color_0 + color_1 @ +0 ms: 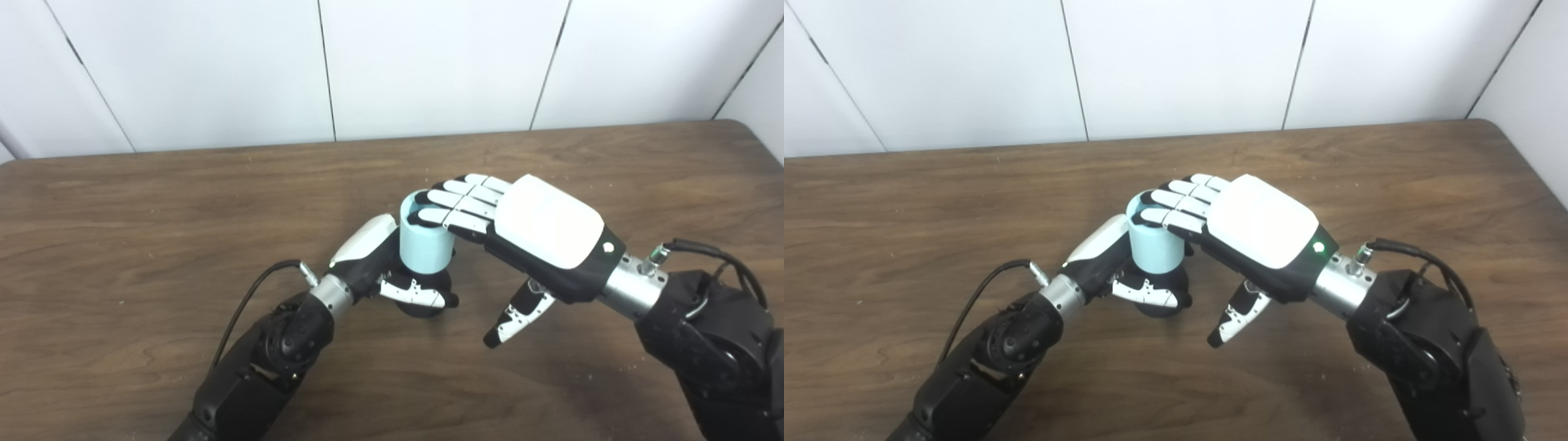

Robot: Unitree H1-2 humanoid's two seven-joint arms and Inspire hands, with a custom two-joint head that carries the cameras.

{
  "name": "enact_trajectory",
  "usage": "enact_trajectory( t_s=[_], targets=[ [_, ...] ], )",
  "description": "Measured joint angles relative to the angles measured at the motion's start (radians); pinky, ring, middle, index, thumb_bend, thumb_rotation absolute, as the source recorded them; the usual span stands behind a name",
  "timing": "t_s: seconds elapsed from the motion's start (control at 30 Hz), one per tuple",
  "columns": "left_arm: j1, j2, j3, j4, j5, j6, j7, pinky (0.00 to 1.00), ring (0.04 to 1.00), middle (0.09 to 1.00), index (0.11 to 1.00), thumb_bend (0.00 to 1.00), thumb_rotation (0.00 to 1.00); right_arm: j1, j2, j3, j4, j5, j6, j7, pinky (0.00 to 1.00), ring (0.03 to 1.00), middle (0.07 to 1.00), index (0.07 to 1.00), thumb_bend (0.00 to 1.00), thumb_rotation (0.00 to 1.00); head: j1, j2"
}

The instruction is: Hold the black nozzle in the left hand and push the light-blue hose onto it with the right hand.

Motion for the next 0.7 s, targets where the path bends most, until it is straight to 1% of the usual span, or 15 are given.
enact_trajectory(
  t_s=[0.13,0.37,0.7],
  targets=[
    [0.0,0.0,0.0,0.0,-0.002,0.001,0.0,0.71,0.776,0.732,0.553,0.77,0.39,0.003,0.0,0.0,0.009,0.002,-0.006,-0.004,0.91,0.934,0.938,0.877,0.81,0.24,0.003,0.002],
    [0.001,0.002,0.0,-0.001,-0.011,0.001,-0.001,0.71,0.779,0.731,0.552,0.77,0.39,0.043,0.0,0.003,0.034,0.019,-0.027,-0.07,0.93,0.951,0.944,0.879,0.79,0.23,0.003,0.003],
    [-0.001,0.004,-0.002,-0.004,-0.013,0.004,-0.001,0.71,0.778,0.729,0.551,0.77,0.4,0.07,0.0,0.024,0.058,0.026,-0.051,-0.126,0.93,0.955,0.944,0.873,0.79,0.21,0.003,0.005]
  ],
)
